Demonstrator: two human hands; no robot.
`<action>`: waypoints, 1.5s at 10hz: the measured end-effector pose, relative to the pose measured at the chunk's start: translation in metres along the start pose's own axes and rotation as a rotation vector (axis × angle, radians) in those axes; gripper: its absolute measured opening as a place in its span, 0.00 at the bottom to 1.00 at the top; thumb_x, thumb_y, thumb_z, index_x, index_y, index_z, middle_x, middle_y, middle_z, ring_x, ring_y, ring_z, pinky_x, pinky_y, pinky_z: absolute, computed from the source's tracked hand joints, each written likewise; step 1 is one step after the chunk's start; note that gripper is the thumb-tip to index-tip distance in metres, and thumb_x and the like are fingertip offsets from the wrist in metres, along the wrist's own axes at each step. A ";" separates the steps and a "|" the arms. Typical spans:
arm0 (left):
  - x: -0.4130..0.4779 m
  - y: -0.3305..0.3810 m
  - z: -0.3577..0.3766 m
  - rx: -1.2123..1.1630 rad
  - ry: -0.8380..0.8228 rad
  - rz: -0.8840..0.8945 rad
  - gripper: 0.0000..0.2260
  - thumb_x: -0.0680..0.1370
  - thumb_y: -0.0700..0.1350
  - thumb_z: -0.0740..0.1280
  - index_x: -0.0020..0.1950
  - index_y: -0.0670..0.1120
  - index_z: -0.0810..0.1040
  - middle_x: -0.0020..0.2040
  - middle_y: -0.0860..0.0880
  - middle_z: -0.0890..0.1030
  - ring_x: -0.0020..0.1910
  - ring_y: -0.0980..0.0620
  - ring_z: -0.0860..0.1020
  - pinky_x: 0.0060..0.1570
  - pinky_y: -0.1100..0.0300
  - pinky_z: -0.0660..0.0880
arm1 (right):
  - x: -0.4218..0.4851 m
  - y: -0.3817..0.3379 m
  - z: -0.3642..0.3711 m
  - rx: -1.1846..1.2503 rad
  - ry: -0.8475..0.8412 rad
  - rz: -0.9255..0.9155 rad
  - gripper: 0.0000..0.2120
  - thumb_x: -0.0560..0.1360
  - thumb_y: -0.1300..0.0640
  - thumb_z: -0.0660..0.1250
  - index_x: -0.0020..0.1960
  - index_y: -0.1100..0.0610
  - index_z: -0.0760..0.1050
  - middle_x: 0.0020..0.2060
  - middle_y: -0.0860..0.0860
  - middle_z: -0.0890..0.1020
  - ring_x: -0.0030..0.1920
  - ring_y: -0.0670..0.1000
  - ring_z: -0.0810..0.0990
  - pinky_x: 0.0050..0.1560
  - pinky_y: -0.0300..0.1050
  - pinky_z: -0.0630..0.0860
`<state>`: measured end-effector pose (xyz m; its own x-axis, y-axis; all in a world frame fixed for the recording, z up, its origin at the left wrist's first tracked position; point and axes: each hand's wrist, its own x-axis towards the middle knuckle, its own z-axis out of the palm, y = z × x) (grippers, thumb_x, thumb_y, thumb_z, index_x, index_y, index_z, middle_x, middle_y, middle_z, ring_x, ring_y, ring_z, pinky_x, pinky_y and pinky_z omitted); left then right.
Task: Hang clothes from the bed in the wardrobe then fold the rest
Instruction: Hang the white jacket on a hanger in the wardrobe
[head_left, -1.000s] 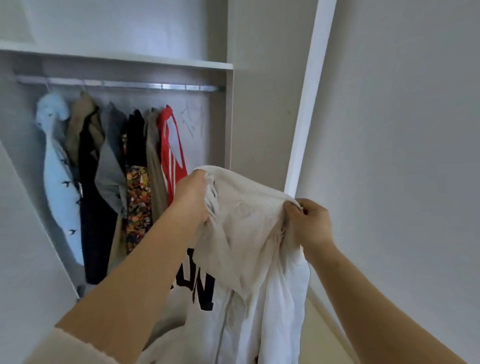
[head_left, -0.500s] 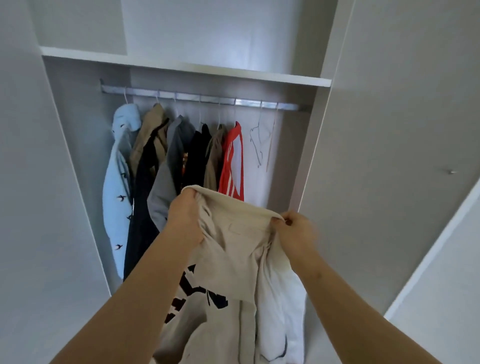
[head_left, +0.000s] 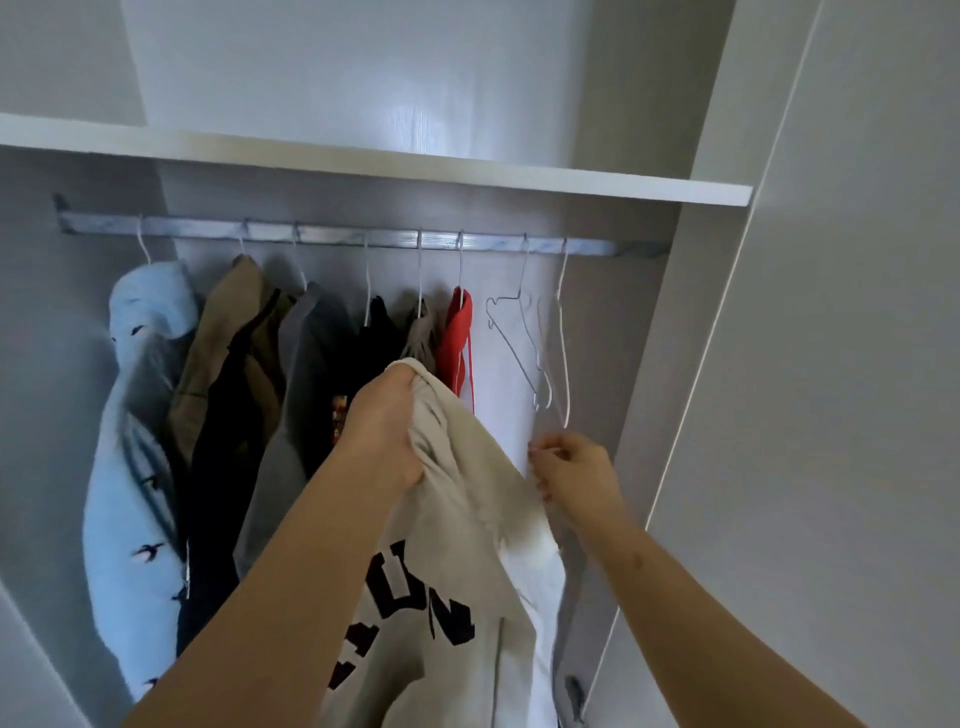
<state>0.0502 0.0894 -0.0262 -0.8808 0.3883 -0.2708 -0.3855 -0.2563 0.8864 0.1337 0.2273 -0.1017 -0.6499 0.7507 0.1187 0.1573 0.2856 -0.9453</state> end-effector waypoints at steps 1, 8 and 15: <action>0.039 0.008 0.003 -0.002 -0.019 -0.033 0.11 0.80 0.41 0.57 0.37 0.45 0.68 0.35 0.48 0.71 0.31 0.51 0.70 0.33 0.62 0.68 | 0.032 -0.007 0.008 -0.046 0.036 -0.022 0.09 0.75 0.62 0.62 0.41 0.50 0.75 0.33 0.44 0.77 0.29 0.45 0.73 0.31 0.35 0.70; 0.157 0.024 0.006 -0.074 0.059 -0.079 0.17 0.80 0.48 0.57 0.38 0.39 0.76 0.24 0.44 0.80 0.34 0.48 0.76 0.31 0.56 0.71 | 0.246 0.006 0.050 -0.232 -0.021 -0.035 0.27 0.75 0.65 0.62 0.72 0.60 0.58 0.55 0.59 0.76 0.45 0.55 0.77 0.43 0.43 0.73; 0.106 -0.001 -0.029 -0.015 -0.098 -0.140 0.15 0.80 0.48 0.58 0.43 0.39 0.77 0.41 0.41 0.78 0.41 0.45 0.76 0.37 0.54 0.72 | 0.127 -0.005 0.055 0.034 -0.033 -0.084 0.09 0.79 0.55 0.58 0.41 0.53 0.72 0.31 0.53 0.73 0.29 0.50 0.69 0.30 0.40 0.68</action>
<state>-0.0504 0.1051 -0.0671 -0.7878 0.5050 -0.3526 -0.5070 -0.2066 0.8368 0.0096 0.2883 -0.0985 -0.6843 0.7046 0.1880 0.0763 0.3256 -0.9424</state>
